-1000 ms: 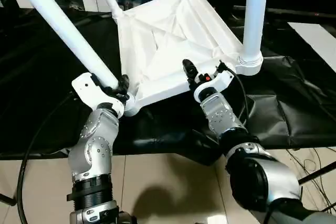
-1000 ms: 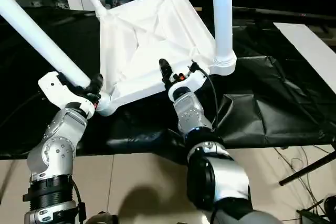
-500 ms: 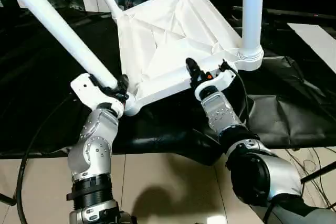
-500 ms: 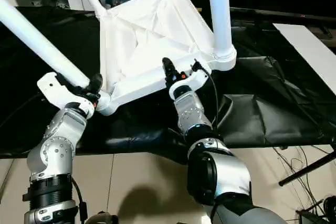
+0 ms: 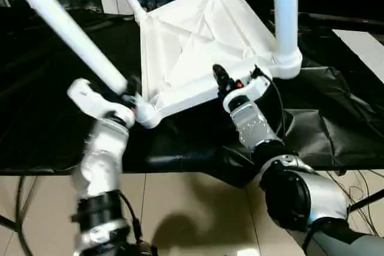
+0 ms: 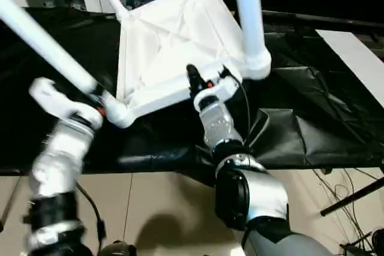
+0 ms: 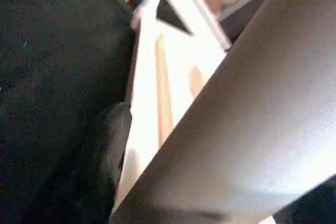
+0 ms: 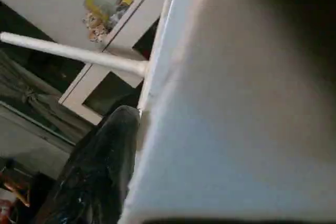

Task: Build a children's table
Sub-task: Flip table

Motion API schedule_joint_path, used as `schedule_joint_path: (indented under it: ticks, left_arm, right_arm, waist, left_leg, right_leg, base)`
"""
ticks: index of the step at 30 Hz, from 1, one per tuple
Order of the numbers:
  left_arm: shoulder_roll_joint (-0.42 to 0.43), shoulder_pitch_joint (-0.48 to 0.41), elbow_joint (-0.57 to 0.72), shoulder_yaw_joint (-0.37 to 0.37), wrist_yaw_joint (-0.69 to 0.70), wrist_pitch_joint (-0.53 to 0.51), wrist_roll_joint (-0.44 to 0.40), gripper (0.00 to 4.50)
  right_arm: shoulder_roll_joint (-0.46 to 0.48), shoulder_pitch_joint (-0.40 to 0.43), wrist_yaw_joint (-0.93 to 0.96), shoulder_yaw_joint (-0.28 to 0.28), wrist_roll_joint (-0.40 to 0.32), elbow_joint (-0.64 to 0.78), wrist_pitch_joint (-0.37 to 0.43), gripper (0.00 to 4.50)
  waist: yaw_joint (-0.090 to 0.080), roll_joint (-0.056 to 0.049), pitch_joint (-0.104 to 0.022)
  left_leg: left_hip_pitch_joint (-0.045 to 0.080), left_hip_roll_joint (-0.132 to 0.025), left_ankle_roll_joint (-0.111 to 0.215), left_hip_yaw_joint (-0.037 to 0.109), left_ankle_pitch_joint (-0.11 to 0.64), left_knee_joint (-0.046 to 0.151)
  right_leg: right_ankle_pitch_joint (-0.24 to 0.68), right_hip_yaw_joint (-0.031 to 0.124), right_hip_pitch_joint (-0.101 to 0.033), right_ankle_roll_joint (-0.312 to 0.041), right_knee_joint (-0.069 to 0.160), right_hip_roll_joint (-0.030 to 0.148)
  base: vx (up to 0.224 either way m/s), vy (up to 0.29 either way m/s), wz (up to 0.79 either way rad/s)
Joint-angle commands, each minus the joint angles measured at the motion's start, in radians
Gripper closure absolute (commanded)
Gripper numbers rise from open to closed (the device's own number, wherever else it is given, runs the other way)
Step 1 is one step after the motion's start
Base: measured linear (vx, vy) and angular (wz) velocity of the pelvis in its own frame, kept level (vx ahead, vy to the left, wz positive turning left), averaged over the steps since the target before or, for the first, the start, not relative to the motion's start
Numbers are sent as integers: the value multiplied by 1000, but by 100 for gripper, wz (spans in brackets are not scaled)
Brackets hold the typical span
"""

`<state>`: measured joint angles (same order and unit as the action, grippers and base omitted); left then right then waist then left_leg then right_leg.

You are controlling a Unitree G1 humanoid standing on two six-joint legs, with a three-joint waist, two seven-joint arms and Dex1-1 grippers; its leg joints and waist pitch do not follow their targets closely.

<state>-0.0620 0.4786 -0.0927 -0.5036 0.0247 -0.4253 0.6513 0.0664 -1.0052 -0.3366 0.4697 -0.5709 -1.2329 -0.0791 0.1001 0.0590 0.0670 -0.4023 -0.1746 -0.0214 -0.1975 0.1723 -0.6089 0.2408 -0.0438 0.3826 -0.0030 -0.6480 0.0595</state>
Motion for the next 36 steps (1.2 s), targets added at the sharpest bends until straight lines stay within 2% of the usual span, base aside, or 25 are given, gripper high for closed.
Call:
schedule_joint_path:
  ticks: [1,2,3,6,8,10,11,13,15,16,17,19,20,22,23,24,25,26,28,29,30,33,34,36]
  left_arm:
    - [59,3,34,-139,-6,64,42,80]
    - [70,3,35,-147,11,64,54,80]
    - [77,1,38,-150,24,64,61,80]
    - [104,-9,44,-150,82,40,100,80]
    - [160,-57,38,-67,138,-88,72,80]
    - [180,-73,36,-36,158,-126,59,80]
    - [237,-128,41,70,196,-212,10,80]
    - [251,-142,43,93,199,-235,-2,80]
    - [274,-150,25,106,177,-254,-20,80]
    - [286,-151,5,100,161,-262,-28,80]
    - [320,-154,-28,98,152,-268,-36,80]
    - [346,-161,-36,102,166,-289,-36,80]
    - [366,-168,-35,108,183,-306,-33,80]
    - [423,-196,-1,138,263,-363,-8,80]
    - [451,-213,28,159,308,-386,6,80]
    - [470,-223,48,172,335,-401,14,80]
    - [480,-227,60,181,351,-400,14,80]
    - [514,-241,110,214,409,-395,11,80]
    - [524,-237,147,222,428,-390,15,80]
    - [525,-234,152,222,425,-391,18,80]
    - [529,-229,160,231,433,-373,9,80]
    - [550,-197,231,298,499,-267,-44,80]
    - [550,-197,231,298,499,-267,-44,80]
    - [561,-172,292,341,525,-219,-77,80]
  right_arm:
    - [-135,22,81,25,42,7,-77,229]
    - [-144,24,86,26,45,7,-81,230]
    - [-151,25,94,28,45,8,-84,231]
    - [-179,26,112,37,47,15,-95,231]
    - [-189,23,116,38,49,21,-98,232]
    - [-191,22,116,37,49,22,-98,232]
    - [-197,20,117,33,52,27,-100,232]
    - [-197,19,117,32,53,30,-100,232]
    - [-199,18,119,32,56,31,-102,232]
    - [-200,16,119,31,58,32,-103,232]
    - [-203,13,125,30,64,32,-109,234]
    - [-205,12,126,29,67,32,-112,234]
    - [-207,10,126,27,69,33,-113,235]
    - [-212,7,122,18,78,36,-116,235]
    - [-216,5,120,11,85,38,-116,235]
    - [-219,4,119,6,89,38,-116,235]
    - [-222,3,119,-2,97,38,-116,236]
    - [-238,2,125,-38,137,39,-114,236]
    - [-256,0,131,-77,179,40,-107,237]
    - [-260,-1,132,-83,188,40,-106,237]
    - [-266,-3,132,-95,202,42,-103,237]
    - [-300,-18,131,-162,280,47,-85,237]
    - [-300,-18,131,-162,280,47,-85,237]
    - [-321,-28,151,-205,328,50,-81,237]
  waist:
    - [-2,-15,-79]
    - [-1,-15,-79]
    - [-1,-19,-80]
    - [2,-19,-80]
    - [4,-27,-81]
    - [4,-25,-80]
    - [7,-27,-80]
    - [7,-27,-78]
    - [11,-32,-76]
    - [10,-32,-73]
    - [11,-32,-76]
    - [9,-33,-78]
    - [11,-35,-80]
    - [11,-35,-80]
    - [12,-34,-80]
    - [10,-34,-80]
    - [9,-33,-79]
    - [7,-28,-79]
    - [0,-28,-79]
    - [-3,-24,-78]
    - [-7,-19,-77]
    - [-12,-17,-75]
    - [-12,-17,-75]
    - [-14,-15,-75]
  left_leg:
    - [40,-66,24,25,91,66]
    - [41,-66,23,25,92,67]
    - [42,-65,18,24,94,66]
    - [44,-66,12,23,98,67]
    - [45,-63,0,23,102,67]
    - [47,-64,-3,22,109,68]
    - [48,-65,-12,22,126,69]
    - [49,-64,-17,19,140,70]
    - [53,-63,-33,17,176,72]
    - [52,-63,-45,18,211,76]
    - [56,-60,-60,19,237,76]
    - [50,-60,-62,23,218,78]
    - [52,-61,-63,22,202,77]
    - [50,-61,-62,21,192,76]
    - [44,-59,-57,22,181,77]
    - [45,-60,-57,22,183,77]
    - [44,-60,-56,22,180,77]
    - [40,-58,-51,22,169,76]
    - [37,-57,-44,20,153,74]
    - [36,-55,-36,18,141,72]
    - [34,-53,-30,17,141,72]
    - [34,-55,-26,18,146,71]
    - [34,-55,-26,18,146,71]
    - [36,-56,-33,17,144,70]
  right_leg:
    - [-112,41,-35,-238,57,88]
    - [-111,41,-34,-237,58,88]
    - [-114,42,-34,-233,57,88]
    - [-115,41,-32,-231,57,86]
    - [-117,40,-30,-221,52,82]
    - [-107,40,-29,-217,55,82]
    - [-81,40,-28,-210,56,81]
    - [-61,41,-26,-208,60,80]
    - [-14,44,-21,-201,66,82]
    - [36,45,-21,-192,72,81]
    - [79,47,-19,-164,77,80]
    - [69,46,-23,-153,74,80]
    - [47,43,-20,-151,71,78]
    - [18,42,-17,-164,68,76]
    - [22,40,-20,-174,64,79]
    - [22,40,-19,-176,64,79]
    - [17,40,-20,-179,63,79]
    - [11,41,-23,-184,64,81]
    - [-1,42,-26,-185,62,78]
    - [-16,43,-27,-189,62,79]
    - [-7,44,-29,-190,65,77]
    - [46,45,-29,-180,71,79]
    - [46,45,-29,-180,71,79]
    - [53,45,-26,-174,69,76]
  base:
    - [0,0,0]
    - [0,0,0]
    - [0,0,0]
    - [0,0,0]
    - [0,0,0]
    - [0,0,0]
    - [0,0,0]
    - [0,0,0]
    - [0,0,0]
    - [0,0,0]
    - [0,0,0]
    - [0,0,0]
    - [0,0,0]
    - [0,0,0]
    - [0,0,0]
    - [0,0,0]
    - [0,0,0]
    - [0,0,0]
    - [0,0,0]
    - [0,0,0]
    - [0,0,0]
    - [0,0,0]
    - [0,0,0]
    - [0,0,0]
